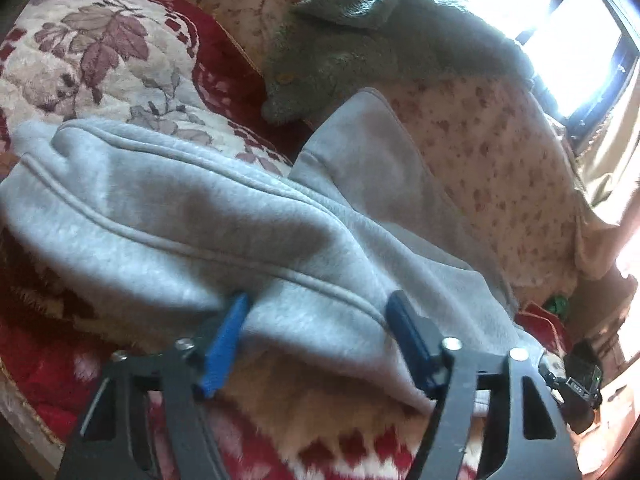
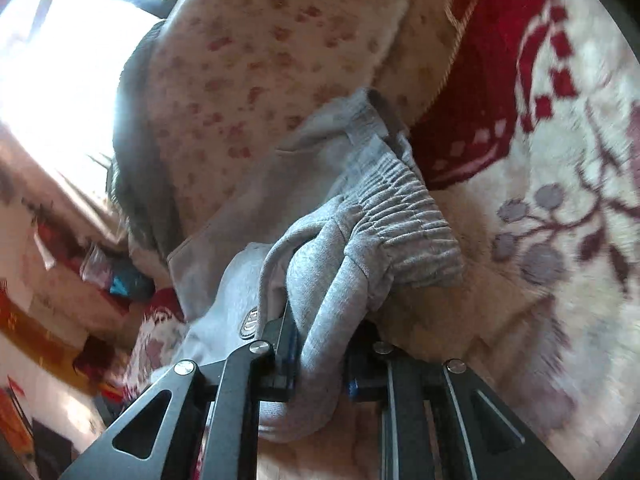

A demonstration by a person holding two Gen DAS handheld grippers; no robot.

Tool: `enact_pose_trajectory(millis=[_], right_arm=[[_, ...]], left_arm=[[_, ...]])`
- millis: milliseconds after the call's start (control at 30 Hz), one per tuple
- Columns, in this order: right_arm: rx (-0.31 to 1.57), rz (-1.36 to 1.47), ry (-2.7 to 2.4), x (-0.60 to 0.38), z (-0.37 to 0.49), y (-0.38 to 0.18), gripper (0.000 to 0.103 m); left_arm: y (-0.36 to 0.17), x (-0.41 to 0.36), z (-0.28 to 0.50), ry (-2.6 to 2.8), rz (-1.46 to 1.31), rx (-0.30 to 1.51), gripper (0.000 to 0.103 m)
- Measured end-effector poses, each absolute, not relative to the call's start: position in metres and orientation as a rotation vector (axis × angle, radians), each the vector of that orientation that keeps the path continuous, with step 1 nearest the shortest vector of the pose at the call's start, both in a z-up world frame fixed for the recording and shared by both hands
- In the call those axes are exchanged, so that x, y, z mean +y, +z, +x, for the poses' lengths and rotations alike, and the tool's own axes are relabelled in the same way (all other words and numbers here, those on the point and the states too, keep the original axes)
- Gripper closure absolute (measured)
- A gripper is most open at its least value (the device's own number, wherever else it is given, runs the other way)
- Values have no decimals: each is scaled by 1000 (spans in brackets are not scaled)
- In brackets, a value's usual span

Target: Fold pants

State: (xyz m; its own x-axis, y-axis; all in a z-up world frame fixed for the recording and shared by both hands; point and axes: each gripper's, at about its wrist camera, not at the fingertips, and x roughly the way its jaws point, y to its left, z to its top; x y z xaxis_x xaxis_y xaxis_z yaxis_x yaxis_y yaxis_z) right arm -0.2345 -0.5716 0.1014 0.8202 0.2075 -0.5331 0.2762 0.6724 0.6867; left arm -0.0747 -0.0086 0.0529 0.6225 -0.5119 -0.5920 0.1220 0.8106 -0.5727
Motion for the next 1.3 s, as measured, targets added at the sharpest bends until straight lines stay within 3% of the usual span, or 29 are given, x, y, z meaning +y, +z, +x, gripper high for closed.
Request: enact_pose_trajectory(millis=[200, 367, 433, 500, 533, 633, 800, 1067, 1167, 1300], right_arm=[[649, 816, -37, -551, -301, 125, 86], [681, 831, -60, -539, -354, 130, 86], [719, 842, -67, -535, -368, 123, 86], [790, 824, -83, -533, -372, 111, 84], [816, 806, -106, -531, -370, 107, 83], [861, 823, -152, -536, -371, 101, 75], [904, 659, -273, -537, -372, 126, 49], [846, 536, -283, -532, -353, 166, 43], [847, 493, -221, -517, -331, 171, 36], [859, 455, -121, -494, -298, 168, 35]], left_arm=[[53, 8, -102, -437, -509, 842, 47], [55, 36, -124, -418, -542, 832, 47], [57, 51, -129, -364, -529, 814, 42], [58, 65, -130, -318, -534, 793, 28], [57, 75, -129, -292, -559, 779, 26], [54, 84, -121, -262, -582, 793, 24], [40, 73, -107, -173, -461, 875, 24], [54, 62, -114, -126, -352, 860, 24], [70, 58, -121, -93, -276, 840, 24], [88, 46, -123, -87, -202, 818, 20]])
